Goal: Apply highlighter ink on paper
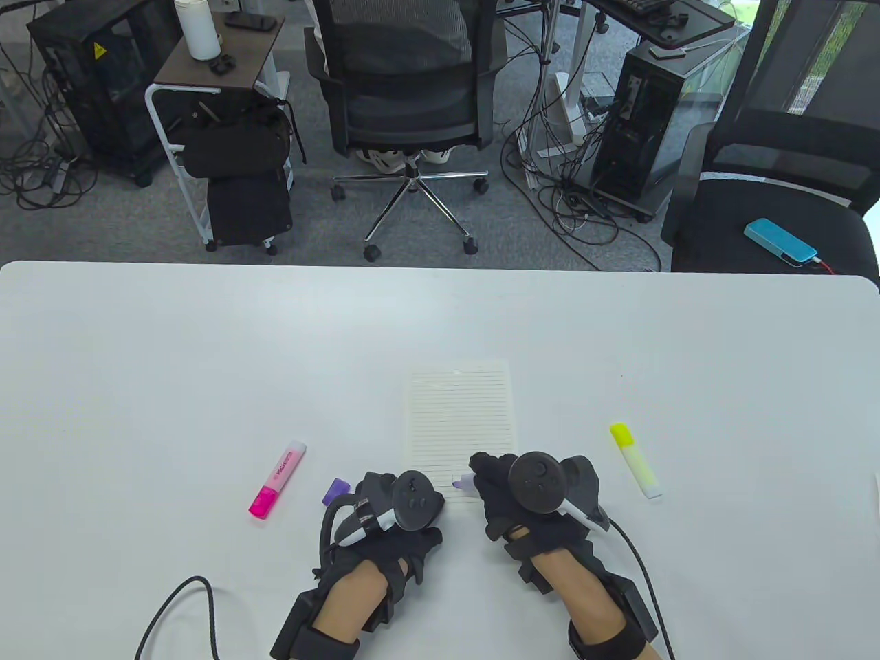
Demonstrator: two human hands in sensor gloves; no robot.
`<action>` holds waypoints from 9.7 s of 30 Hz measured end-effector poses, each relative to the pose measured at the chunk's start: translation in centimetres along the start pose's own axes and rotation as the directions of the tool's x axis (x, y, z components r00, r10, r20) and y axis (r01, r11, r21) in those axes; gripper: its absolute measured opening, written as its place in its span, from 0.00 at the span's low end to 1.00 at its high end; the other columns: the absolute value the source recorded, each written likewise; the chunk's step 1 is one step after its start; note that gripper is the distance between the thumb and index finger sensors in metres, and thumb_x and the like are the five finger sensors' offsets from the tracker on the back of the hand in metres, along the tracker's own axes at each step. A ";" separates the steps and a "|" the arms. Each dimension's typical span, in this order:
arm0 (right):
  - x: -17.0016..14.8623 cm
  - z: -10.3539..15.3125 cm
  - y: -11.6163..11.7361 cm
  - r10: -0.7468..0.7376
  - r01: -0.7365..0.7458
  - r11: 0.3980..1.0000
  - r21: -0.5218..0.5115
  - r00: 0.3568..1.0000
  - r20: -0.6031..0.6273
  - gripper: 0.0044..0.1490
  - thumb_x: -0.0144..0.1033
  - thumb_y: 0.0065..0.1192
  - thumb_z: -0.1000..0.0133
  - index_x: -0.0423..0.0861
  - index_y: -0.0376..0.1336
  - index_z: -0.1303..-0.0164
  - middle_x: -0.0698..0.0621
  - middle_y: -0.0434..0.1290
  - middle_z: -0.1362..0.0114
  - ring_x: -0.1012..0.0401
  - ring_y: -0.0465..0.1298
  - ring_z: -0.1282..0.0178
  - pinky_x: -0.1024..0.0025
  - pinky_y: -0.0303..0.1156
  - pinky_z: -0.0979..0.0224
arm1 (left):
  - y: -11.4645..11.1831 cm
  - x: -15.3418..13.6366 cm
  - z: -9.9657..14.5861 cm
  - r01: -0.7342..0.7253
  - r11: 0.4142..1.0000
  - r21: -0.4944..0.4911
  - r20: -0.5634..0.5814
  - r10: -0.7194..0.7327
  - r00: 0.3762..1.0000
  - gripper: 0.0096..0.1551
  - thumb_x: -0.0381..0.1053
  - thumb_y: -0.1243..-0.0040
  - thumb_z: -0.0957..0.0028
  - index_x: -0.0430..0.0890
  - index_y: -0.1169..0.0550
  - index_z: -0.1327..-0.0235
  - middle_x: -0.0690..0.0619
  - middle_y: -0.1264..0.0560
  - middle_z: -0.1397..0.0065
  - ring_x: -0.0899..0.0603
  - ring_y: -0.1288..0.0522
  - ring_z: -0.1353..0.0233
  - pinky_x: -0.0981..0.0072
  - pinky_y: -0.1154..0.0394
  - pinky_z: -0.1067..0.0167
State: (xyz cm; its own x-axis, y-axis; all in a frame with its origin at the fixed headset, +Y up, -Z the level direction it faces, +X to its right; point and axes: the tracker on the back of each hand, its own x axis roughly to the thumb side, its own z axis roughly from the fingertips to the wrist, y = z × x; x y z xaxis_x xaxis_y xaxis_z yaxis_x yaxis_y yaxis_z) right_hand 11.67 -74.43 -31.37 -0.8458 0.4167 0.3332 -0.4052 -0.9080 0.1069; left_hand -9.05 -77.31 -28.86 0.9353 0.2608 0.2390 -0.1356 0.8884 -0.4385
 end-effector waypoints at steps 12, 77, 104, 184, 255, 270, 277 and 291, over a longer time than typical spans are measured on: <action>-0.2 -0.1 0.7 0.044 -0.044 0.998 -0.050 0.999 -0.009 0.24 0.39 0.62 0.33 0.48 0.65 0.26 0.37 0.75 0.40 0.55 0.78 0.59 0.45 0.73 0.36 | 0.0 -0.1 0.0 -0.002 1.000 -0.015 -0.003 0.002 1.000 0.37 0.62 0.45 0.52 0.59 0.36 0.25 0.55 0.47 0.16 0.32 0.51 0.18 0.28 0.56 0.29; -0.2 0.3 -0.2 0.030 -0.038 0.998 -0.056 0.990 -0.138 0.23 0.39 0.63 0.34 0.46 0.68 0.29 0.37 0.77 0.44 0.55 0.78 0.63 0.46 0.74 0.38 | -0.1 -0.2 -0.1 -0.036 0.998 -0.051 -0.015 0.036 0.999 0.38 0.62 0.45 0.52 0.60 0.38 0.25 0.56 0.49 0.16 0.32 0.53 0.18 0.28 0.55 0.29; 0.1 0.0 0.3 0.014 -0.021 0.999 -0.045 0.989 -0.145 0.24 0.40 0.62 0.33 0.46 0.67 0.29 0.38 0.77 0.43 0.55 0.78 0.62 0.46 0.74 0.38 | -0.2 -0.2 -0.2 -0.038 0.997 -0.066 -0.020 0.037 0.999 0.39 0.62 0.45 0.52 0.60 0.39 0.25 0.56 0.50 0.16 0.33 0.54 0.18 0.29 0.55 0.29; 0.1 -0.2 0.1 -0.025 0.021 0.999 -0.024 0.987 -0.162 0.23 0.40 0.63 0.34 0.44 0.69 0.32 0.38 0.78 0.47 0.55 0.78 0.65 0.46 0.74 0.39 | -0.2 -0.3 -0.3 -0.055 0.995 -0.082 -0.023 0.054 0.998 0.39 0.62 0.45 0.52 0.60 0.39 0.25 0.56 0.51 0.16 0.33 0.54 0.18 0.29 0.54 0.29; -0.3 -0.1 0.1 0.023 -0.019 1.000 0.025 0.981 -0.194 0.23 0.40 0.62 0.33 0.43 0.68 0.32 0.38 0.78 0.47 0.54 0.78 0.66 0.46 0.74 0.40 | -0.3 -0.5 -0.4 -0.062 0.994 -0.086 -0.020 0.061 0.998 0.39 0.62 0.45 0.52 0.60 0.39 0.25 0.56 0.52 0.16 0.33 0.55 0.18 0.29 0.54 0.29; -0.7 -0.1 0.3 0.035 -0.038 0.999 -0.011 0.978 -0.207 0.23 0.40 0.60 0.33 0.44 0.67 0.30 0.38 0.78 0.46 0.54 0.78 0.65 0.46 0.74 0.40 | -0.3 -0.5 -0.4 -0.064 0.994 -0.086 -0.021 0.062 0.998 0.39 0.62 0.45 0.52 0.60 0.39 0.25 0.56 0.52 0.16 0.33 0.55 0.18 0.29 0.54 0.29; -0.5 -0.1 0.1 0.034 -0.036 0.999 -0.005 0.978 -0.206 0.23 0.40 0.61 0.33 0.43 0.68 0.31 0.38 0.78 0.47 0.54 0.78 0.65 0.46 0.74 0.40 | -0.3 -0.5 -0.4 -0.063 0.994 -0.087 -0.021 0.061 0.998 0.39 0.62 0.45 0.52 0.60 0.39 0.25 0.56 0.52 0.16 0.33 0.55 0.18 0.29 0.54 0.29; -0.8 -0.1 0.0 0.035 -0.038 0.999 -0.011 0.975 -0.219 0.23 0.40 0.61 0.33 0.44 0.68 0.31 0.38 0.78 0.47 0.54 0.78 0.65 0.46 0.74 0.40 | -0.3 -0.4 -0.3 -0.064 0.994 -0.086 -0.021 0.063 0.998 0.39 0.62 0.45 0.52 0.60 0.39 0.25 0.56 0.52 0.16 0.33 0.55 0.18 0.29 0.54 0.29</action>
State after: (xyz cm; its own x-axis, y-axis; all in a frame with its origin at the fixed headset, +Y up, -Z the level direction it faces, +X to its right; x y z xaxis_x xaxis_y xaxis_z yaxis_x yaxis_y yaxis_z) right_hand 12.29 -74.79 -31.76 -0.9147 0.3847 0.1238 -0.3766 -0.9225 0.0841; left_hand -9.31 -77.78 -29.14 0.9317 0.3079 0.1926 -0.1668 0.8339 -0.5261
